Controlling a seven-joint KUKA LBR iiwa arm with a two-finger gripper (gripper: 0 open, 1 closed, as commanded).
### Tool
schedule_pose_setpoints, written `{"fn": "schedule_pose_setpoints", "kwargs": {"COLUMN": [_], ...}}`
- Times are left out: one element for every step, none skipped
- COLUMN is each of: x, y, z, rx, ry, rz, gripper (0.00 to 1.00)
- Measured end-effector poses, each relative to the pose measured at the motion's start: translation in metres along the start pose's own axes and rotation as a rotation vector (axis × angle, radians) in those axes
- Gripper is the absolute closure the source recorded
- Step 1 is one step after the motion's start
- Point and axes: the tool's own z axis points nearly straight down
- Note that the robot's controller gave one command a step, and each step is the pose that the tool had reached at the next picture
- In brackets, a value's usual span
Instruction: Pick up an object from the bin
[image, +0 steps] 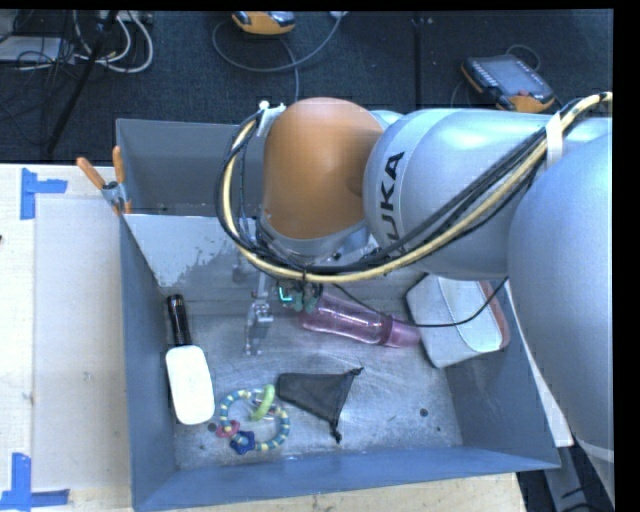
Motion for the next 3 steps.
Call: {"fn": "schedule_pose_setpoints", "kwargs": {"x": [-0.0021, -0.0021, -0.0021], "y": [-0.0015, -0.0017, -0.0017], "z": [-0.0044, -0.0043, -0.0043], "rx": [-0.001, -0.001, -0.001], "ry": [-0.007, -0.007, -0.007], "rz": [0.005, 0.006, 0.007], "gripper": [1.0, 0.0, 0.0]}}
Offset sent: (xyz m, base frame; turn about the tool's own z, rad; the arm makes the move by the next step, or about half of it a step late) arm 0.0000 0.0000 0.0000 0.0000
